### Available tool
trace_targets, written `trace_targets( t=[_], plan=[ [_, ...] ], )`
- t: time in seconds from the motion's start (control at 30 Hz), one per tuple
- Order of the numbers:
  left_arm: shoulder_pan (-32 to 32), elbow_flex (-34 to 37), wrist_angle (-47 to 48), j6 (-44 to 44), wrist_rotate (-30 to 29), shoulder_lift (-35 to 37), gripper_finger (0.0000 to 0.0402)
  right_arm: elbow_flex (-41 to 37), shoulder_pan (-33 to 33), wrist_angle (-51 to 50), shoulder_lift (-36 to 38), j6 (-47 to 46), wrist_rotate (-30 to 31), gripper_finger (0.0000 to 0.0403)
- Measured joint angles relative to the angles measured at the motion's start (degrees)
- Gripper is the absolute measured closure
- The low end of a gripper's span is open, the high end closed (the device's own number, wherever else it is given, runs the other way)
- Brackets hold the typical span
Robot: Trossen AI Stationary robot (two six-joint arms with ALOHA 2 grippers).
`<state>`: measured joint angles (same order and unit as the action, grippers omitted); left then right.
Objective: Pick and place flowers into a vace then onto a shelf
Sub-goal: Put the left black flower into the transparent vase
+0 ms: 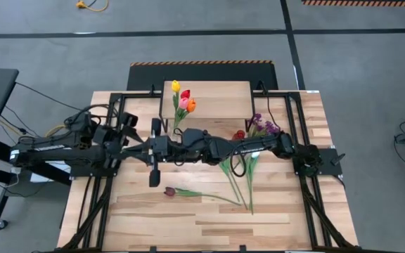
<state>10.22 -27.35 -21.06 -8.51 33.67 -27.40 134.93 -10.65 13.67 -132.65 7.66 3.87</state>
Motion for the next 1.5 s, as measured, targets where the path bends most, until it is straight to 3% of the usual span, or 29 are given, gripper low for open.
trace_targets(
  t=[0.37,0.77,1.37,1.5],
  plan=[
    [0.0,0.0,-3.9,3.3,-1.4,-0.1,0.0218,0.0,-0.1,-1.3,0.0,1.4,0.5,0.0397],
    [0.0,0.0,-8.0,5.6,1.7,-6.0,0.0218,0.0,0.7,-1.6,0.0,1.8,0.9,0.0397],
    [0.0,0.0,-10.2,6.0,0.5,-6.0,0.0219,0.0,0.6,-3.0,0.0,2.9,1.3,0.0397],
    [0.0,0.0,-10.1,6.0,0.1,-6.0,0.0234,0.0,0.6,-3.1,0.0,2.9,1.3,0.0397]
  ],
)
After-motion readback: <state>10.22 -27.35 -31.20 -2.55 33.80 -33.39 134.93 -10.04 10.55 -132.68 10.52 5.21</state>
